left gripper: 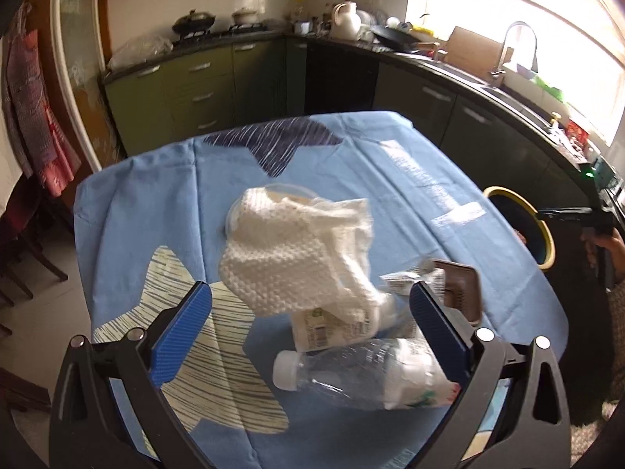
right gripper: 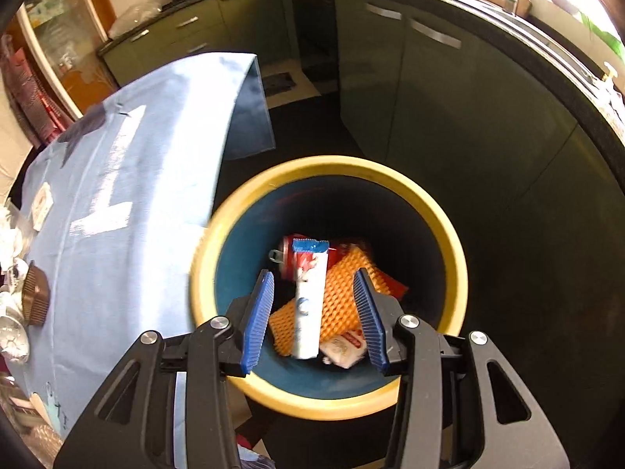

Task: Collect trash
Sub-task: 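Carry the toothpaste tube over the bin and release it with the right gripper, then grasp the white knit tissue on the table with the left gripper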

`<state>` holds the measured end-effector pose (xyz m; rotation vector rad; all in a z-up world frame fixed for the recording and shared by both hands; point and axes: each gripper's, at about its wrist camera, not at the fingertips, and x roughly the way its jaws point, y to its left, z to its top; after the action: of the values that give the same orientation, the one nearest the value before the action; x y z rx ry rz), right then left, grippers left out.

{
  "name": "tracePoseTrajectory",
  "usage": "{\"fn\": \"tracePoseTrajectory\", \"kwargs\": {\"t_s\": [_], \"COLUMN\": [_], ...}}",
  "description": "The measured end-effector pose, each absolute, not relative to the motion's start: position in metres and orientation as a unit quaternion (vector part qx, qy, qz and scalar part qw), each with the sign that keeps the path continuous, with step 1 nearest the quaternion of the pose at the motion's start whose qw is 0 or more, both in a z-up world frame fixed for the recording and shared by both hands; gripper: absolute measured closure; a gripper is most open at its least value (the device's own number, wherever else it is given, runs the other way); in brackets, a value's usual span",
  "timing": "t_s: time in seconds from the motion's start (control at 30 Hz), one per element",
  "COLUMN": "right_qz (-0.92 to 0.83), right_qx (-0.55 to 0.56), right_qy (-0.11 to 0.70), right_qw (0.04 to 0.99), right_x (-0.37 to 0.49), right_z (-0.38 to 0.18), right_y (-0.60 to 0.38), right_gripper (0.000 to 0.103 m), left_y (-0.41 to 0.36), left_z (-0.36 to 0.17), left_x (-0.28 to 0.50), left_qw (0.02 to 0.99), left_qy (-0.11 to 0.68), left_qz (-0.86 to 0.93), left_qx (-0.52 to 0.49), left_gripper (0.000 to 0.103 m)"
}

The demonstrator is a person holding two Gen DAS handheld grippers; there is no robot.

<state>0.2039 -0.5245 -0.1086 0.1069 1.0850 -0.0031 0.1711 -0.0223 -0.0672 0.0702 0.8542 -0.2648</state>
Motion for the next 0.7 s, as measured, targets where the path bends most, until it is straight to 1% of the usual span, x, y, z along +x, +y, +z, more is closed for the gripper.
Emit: {"fn": "tracePoseTrajectory", "kwargs": {"t_s": [0.33,0.4,0.47,0.5,0.57,0.6,0.63,0.67,0.7], "right_qz": [0.035,0.038,0.042,0.043,0.044,0.045,0.045,0.046,0.047], "right_qx": [0.047,0.041,0.040,0.040,0.041,0.043,0.043,0.044,0.044], "right_qy": [0.493,0.495,0.497,0.497,0.498,0.497,0.496,0.496,0.495], "right_qw": [0.868,0.867,0.866,0.866,0.865,0.866,0.866,0.866,0.867], "right_x": [0.190,0.187,0.186,0.185,0.185,0.185,0.185,0.185,0.184], "right_z": [-0.098,-0.100,-0.101,-0.102,-0.102,-0.101,-0.101,-0.101,-0.100], "right_y": [-0.483,-0.476,-0.473,-0.472,-0.472,-0.472,-0.472,-0.471,-0.472], "right_gripper": [0.058,0.058,0.058,0.057,0.057,0.057,0.057,0.057,0.057], "left_y": [-0.016,-0.013,-0.012,-0.010,-0.008,-0.008,-0.007,-0.007,-0.007], "left_z": [-0.082,-0.081,-0.081,-0.082,-0.084,-0.086,-0.088,-0.089,-0.089], "left_x": [0.187,0.190,0.193,0.194,0.197,0.198,0.198,0.197,0.197], "left_qw": [0.887,0.886,0.883,0.881,0.877,0.873,0.870,0.868,0.867], "left_qy": [0.440,0.440,0.445,0.449,0.458,0.466,0.471,0.474,0.475], "left_qz": [-0.142,-0.145,-0.146,-0.143,-0.140,-0.140,-0.140,-0.141,-0.141], "left_qx": [0.005,-0.011,-0.024,-0.030,-0.035,-0.039,-0.041,-0.042,-0.042], "left_gripper": [0.007,0.014,0.029,0.033,0.049,0.052,0.057,0.066,0.072]}}
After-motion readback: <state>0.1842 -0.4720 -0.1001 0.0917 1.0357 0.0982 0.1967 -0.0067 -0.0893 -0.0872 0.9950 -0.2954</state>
